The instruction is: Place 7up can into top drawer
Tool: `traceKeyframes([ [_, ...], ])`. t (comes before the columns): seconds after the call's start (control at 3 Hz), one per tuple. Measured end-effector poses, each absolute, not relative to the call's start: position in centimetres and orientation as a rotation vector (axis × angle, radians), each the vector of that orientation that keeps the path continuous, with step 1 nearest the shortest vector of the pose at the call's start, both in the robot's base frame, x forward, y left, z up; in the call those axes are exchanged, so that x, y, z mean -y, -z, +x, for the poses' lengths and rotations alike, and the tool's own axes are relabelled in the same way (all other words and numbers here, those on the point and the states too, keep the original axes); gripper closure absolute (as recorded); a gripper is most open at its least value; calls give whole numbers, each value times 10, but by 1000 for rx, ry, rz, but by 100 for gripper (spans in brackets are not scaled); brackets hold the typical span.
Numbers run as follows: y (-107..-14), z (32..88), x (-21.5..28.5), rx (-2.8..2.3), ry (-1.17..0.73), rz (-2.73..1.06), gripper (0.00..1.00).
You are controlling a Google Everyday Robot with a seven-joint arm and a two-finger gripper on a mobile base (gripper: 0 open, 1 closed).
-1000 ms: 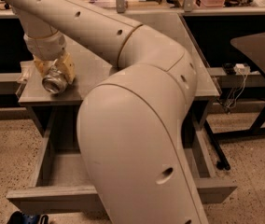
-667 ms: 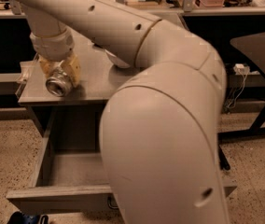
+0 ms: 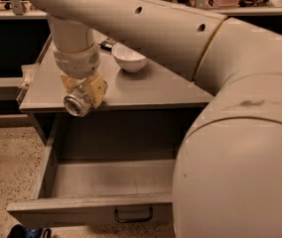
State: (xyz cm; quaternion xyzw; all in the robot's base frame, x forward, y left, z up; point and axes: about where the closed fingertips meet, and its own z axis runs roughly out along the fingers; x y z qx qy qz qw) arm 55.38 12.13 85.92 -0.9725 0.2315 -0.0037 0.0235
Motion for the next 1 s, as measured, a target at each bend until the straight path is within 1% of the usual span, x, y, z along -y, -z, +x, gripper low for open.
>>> traceKeyframes([
  [0.33, -859, 556, -125, -712, 21, -2997, 100],
  [0.67, -863, 552, -119, -844, 74, -2977, 100],
  [1.0, -883, 525, -101, -1024, 281, -2918, 100],
])
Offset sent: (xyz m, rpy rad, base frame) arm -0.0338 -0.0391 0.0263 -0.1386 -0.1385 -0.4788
